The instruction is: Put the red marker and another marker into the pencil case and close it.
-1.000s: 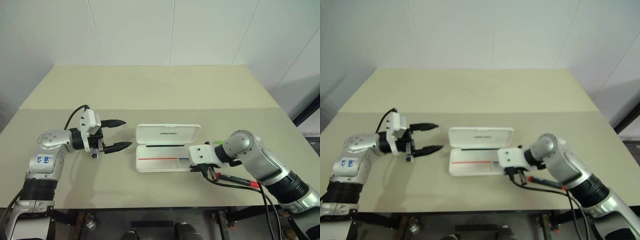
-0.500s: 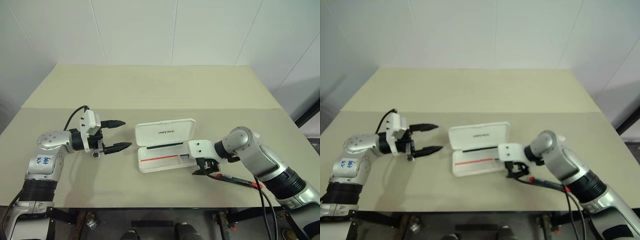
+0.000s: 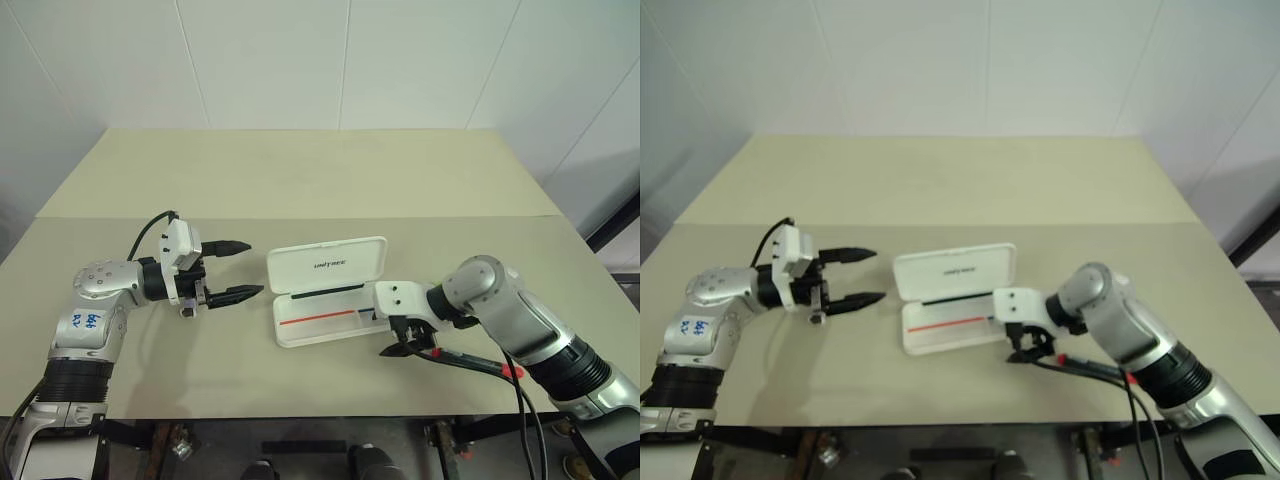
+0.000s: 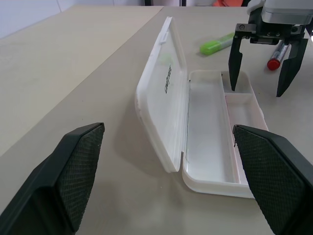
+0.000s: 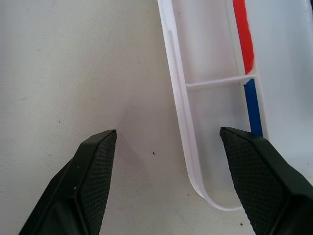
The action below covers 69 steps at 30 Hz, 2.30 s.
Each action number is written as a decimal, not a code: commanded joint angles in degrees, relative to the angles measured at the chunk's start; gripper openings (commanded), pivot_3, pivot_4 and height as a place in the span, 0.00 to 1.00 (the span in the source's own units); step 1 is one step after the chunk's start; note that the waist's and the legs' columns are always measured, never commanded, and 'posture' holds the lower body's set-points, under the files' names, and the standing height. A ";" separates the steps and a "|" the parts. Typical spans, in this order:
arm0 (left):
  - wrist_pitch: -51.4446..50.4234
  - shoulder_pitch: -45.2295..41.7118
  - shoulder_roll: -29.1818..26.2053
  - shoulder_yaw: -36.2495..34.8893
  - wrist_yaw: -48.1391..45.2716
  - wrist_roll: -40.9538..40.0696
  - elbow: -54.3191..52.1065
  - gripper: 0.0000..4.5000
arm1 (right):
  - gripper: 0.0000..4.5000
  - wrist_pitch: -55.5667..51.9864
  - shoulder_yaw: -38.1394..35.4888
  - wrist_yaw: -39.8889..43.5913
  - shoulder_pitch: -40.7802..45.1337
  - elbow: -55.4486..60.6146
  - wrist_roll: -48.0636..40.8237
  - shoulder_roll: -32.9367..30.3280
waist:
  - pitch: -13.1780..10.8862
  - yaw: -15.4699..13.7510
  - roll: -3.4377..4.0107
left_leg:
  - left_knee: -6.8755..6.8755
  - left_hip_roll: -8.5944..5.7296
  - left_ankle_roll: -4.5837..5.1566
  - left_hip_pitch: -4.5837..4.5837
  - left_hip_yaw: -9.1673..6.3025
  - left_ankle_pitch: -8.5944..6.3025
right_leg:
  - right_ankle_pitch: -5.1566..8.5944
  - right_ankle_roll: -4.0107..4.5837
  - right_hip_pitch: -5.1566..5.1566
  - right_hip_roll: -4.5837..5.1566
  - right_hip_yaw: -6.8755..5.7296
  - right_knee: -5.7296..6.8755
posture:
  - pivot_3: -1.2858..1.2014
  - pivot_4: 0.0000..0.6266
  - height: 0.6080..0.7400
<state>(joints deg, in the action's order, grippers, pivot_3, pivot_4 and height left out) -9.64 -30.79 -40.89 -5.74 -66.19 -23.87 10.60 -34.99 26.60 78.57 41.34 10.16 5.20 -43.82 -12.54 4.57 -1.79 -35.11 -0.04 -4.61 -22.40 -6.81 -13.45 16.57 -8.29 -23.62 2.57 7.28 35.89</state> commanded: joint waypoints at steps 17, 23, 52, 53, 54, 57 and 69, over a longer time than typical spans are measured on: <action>0.03 0.31 -0.79 -1.75 -0.35 -1.12 -2.63 1.00 | 0.80 -4.69 -8.83 -1.75 2.78 1.82 -8.44 -4.54 | 0.00 -0.16 0.00 | -0.01 0.00 0.00 0.00 0.00 0.00 | 0.00 0.00 0.00 0.00 0.00 -0.01 | 0.52 0.24 1.00; -0.27 1.14 -1.25 -2.26 -1.69 -2.20 -3.96 1.00 | 0.99 -0.68 -16.89 -3.08 -1.33 -2.06 -10.04 -11.39 | -0.01 -0.53 0.01 | 0.04 -0.01 0.02 -0.03 0.01 -0.01 | 0.01 0.01 0.00 0.02 -0.01 -0.10 | 0.52 0.24 1.00; -5.30 -2.29 -1.55 3.24 -9.21 -5.18 -11.71 1.00 | 0.99 11.83 -36.21 -10.20 -39.35 -3.77 -16.65 -17.41 | -0.03 -1.42 0.00 | -0.14 -0.01 0.13 0.05 0.39 -0.01 | 0.09 0.07 0.14 -0.02 0.35 -0.29 | 0.52 0.24 1.00; -5.25 -2.73 -1.58 3.33 -9.33 -5.13 -11.52 1.00 | 0.99 12.49 -35.47 -10.27 -39.55 -4.63 -16.52 -17.17 | -0.03 -1.42 -0.01 | -0.13 -0.01 0.13 0.05 0.39 -0.01 | 0.06 0.01 0.13 -0.02 0.35 -0.28 | 0.52 0.24 1.00; -5.21 -3.03 -1.65 3.36 -9.43 -5.12 -11.40 1.00 | 0.96 13.01 -34.94 -10.22 -39.66 -5.18 -16.53 -17.06 | -0.03 -1.39 0.00 | -0.12 -0.01 0.13 0.04 0.39 -0.01 | 0.03 -0.06 0.13 -0.03 0.34 -0.28 | 0.52 0.24 1.00; -5.02 -3.70 -1.96 3.33 -9.80 -5.09 -10.86 1.00 | 0.81 14.01 -33.85 -9.20 -39.71 -6.05 -16.94 -17.16 | -0.02 -1.22 -0.03 | -0.12 0.00 0.13 0.08 0.39 -0.01 | 0.00 -0.11 0.16 -0.04 0.35 -0.28 | 0.52 0.24 1.00; -4.08 -3.52 -1.89 2.87 -9.49 -4.76 -10.56 1.00 | 0.14 21.11 -32.64 -13.36 -36.20 -9.24 -14.87 -13.73 | -0.02 -0.02 -0.36 | -0.58 0.02 0.25 0.18 0.48 0.06 | 0.10 0.64 0.47 -0.11 0.55 -0.38 | 0.52 0.24 1.00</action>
<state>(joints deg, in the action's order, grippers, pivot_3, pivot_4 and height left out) -14.65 -33.49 -42.41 -1.65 -75.76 -28.55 0.82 -14.78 -6.31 67.66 4.01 1.90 -10.93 -57.98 -12.55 4.55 -2.16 -35.80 -0.03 -4.34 -22.20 -6.30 -13.37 16.60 -7.70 -23.09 2.46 7.89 35.50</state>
